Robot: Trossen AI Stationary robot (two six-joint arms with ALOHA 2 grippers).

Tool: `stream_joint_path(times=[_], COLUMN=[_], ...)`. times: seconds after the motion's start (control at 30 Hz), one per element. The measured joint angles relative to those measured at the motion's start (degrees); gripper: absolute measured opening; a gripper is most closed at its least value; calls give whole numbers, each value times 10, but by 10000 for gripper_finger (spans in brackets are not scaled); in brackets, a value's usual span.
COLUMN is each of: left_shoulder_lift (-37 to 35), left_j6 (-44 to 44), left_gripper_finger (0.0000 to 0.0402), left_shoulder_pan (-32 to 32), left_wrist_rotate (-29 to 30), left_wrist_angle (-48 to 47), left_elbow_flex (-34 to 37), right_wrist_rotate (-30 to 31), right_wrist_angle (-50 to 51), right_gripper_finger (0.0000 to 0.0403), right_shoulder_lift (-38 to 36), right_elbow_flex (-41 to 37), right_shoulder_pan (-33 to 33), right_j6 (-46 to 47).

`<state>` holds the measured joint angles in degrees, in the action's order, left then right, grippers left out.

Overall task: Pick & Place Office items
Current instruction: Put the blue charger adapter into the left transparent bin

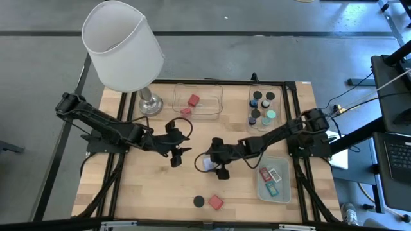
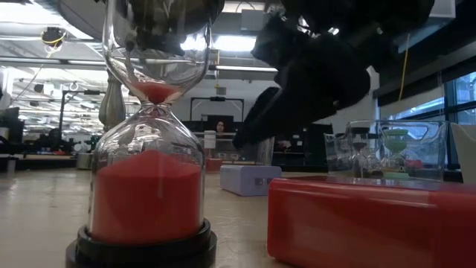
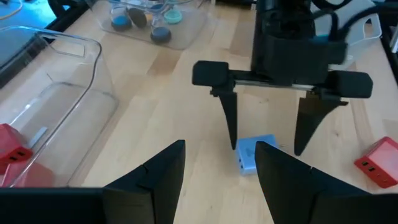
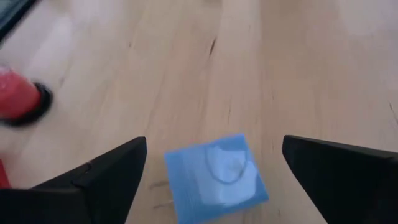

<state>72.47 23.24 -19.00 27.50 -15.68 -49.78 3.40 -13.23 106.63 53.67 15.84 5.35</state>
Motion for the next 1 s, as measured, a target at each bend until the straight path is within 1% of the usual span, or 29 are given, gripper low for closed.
stream_joint_path(times=[0.1,0.2,0.27,0.37,0.53,0.67,0.83,1.0], left_shoulder_lift=[0,0,0,0,0,0,0,0], left_j6=[0,0,0,0,0,-3,-5,-14], left_gripper_finger=[190,190,190,190,190,190,190,190], left_shoulder_pan=[0,0,0,0,0,0,0,0], left_wrist_rotate=[11,18,19,20,27,31,42,46], left_wrist_angle=[0,-5,-8,-10,-11,-10,-9,-9], left_elbow_flex=[0,0,0,0,0,0,0,0], right_wrist_rotate=[0,-3,-11,-14,-15,-15,-15,-20], right_wrist_angle=[2,2,-23,-25,-27,-31,-34,-35], right_gripper_finger=[384,384,384,384,382,364,330,301], right_shoulder_lift=[5,20,38,54,59,58,58,57], right_elbow_flex=[-1,-1,0,-1,-1,-1,-1,-1], right_shoulder_pan=[2,3,2,1,1,1,1,0], right_j6=[-40,-58,-58,-59,-58,-58,-56,-27])
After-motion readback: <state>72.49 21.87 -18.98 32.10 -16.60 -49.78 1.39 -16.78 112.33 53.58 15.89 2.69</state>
